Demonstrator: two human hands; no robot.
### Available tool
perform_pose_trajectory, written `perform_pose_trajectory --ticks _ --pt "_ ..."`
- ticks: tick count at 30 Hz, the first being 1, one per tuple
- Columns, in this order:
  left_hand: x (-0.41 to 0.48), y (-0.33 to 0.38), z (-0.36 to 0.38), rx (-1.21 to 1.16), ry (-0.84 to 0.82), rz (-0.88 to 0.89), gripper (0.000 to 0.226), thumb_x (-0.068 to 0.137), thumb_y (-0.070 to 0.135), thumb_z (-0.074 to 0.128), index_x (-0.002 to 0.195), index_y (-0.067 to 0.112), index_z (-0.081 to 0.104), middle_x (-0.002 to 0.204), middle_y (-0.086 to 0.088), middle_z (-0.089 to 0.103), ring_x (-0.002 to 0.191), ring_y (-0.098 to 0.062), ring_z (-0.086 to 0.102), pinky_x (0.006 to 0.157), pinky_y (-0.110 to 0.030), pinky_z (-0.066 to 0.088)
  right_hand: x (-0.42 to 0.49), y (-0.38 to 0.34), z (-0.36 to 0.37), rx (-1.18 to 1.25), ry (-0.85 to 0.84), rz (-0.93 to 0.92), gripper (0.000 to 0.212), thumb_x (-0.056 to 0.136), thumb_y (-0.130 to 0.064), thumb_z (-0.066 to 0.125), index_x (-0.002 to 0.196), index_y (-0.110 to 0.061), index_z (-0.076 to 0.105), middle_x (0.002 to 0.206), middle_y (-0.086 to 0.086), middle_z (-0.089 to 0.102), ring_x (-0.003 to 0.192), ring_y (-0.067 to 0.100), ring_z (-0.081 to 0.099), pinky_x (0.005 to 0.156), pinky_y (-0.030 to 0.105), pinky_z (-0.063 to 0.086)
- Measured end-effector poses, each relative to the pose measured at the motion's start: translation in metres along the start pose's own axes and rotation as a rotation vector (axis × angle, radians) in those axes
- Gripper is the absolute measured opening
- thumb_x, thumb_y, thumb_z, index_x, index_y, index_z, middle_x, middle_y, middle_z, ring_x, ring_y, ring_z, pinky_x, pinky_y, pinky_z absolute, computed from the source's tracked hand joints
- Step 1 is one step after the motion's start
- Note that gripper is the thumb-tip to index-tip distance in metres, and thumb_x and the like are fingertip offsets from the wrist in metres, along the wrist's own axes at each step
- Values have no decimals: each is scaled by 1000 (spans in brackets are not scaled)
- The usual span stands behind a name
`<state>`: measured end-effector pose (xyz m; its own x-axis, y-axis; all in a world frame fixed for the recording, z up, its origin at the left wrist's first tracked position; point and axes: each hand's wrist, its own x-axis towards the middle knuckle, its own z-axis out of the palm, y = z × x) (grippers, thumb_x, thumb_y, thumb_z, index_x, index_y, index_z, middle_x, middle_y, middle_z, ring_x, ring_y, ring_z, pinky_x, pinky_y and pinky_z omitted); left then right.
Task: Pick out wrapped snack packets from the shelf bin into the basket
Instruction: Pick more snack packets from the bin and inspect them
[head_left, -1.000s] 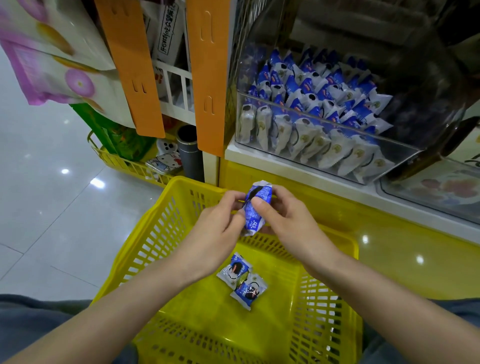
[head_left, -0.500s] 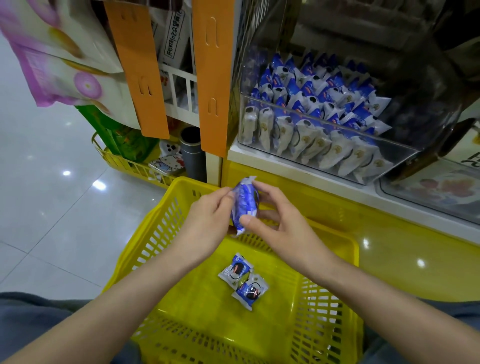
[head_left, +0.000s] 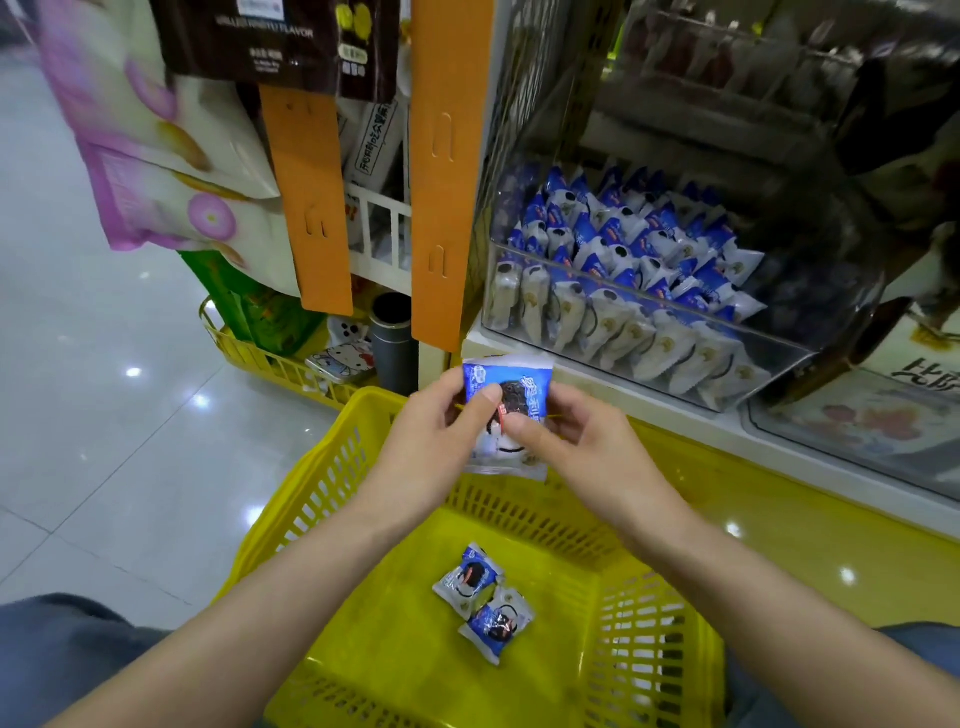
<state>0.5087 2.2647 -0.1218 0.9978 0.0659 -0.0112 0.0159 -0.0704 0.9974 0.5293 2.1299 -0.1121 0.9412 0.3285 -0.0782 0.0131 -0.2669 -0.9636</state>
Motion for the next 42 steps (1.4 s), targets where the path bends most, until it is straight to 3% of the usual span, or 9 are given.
perform_pose_trajectory --ticks 3,5,7,12,17,20,27,35,42 --pt "9 16 0 164 75 164 18 95 24 47 100 15 61 85 -12 66 71 -19 53 71 -38 45 4 -17 -13 102 13 -41 17 84 -9 63 94 -22 66 88 -10 73 81 1 66 73 12 50" --pt "17 29 -1 187 111 282 13 95 25 47 101 21 57 78 3 61 65 -3 50 62 -21 42 8 -30 -26 125 90 -88 12 82 -15 64 91 -21 67 85 -12 73 77 -2 66 66 8 48" --pt "25 44 -2 263 122 398 11 95 25 48 104 27 53 82 14 55 72 4 50 66 -10 39 18 -45 -43 113 228 -128 13 77 -29 67 89 -26 65 83 -16 72 77 -7 64 61 6 46" --pt "53 64 0 685 87 612 27 96 27 44 121 18 51 109 7 52 105 -11 46 90 -28 35 79 -76 -84 56 513 -141 9 90 -26 60 92 -16 61 66 -14 63 62 -2 57 58 13 43" --pt "80 54 5 1022 6 675 29 99 29 36 116 14 55 111 -2 58 105 -21 49 87 -28 26 159 -84 -102 -108 570 -52 13 91 -21 56 94 -9 61 95 11 66 89 24 62 90 38 49" --pt "85 50 5 1109 -2 705 27 97 27 37 99 14 61 94 -2 65 91 -23 58 80 -30 26 197 -77 -106 -385 643 -52 33 94 -29 51 116 -5 57 118 14 60 107 29 56 95 35 44" --pt "91 45 5 1051 45 757 30 92 23 36 86 13 64 76 -1 66 72 -23 60 73 -30 28 244 -59 -105 -621 553 -78 33 93 -22 53 122 -6 53 125 15 57 113 29 54 96 36 43" --pt "92 42 8 1087 83 766 26 91 21 40 86 14 65 75 0 66 72 -21 61 72 -33 42 259 -64 -108 -854 249 50 26 93 -26 53 109 -7 63 89 3 62 93 21 58 83 30 44" --pt "94 39 9 1108 112 785 24 91 21 41 87 15 64 76 2 66 73 -19 60 72 -32 42 268 -62 -110 -880 243 -17 26 95 -23 49 110 -7 62 111 13 62 86 13 50 77 26 37"
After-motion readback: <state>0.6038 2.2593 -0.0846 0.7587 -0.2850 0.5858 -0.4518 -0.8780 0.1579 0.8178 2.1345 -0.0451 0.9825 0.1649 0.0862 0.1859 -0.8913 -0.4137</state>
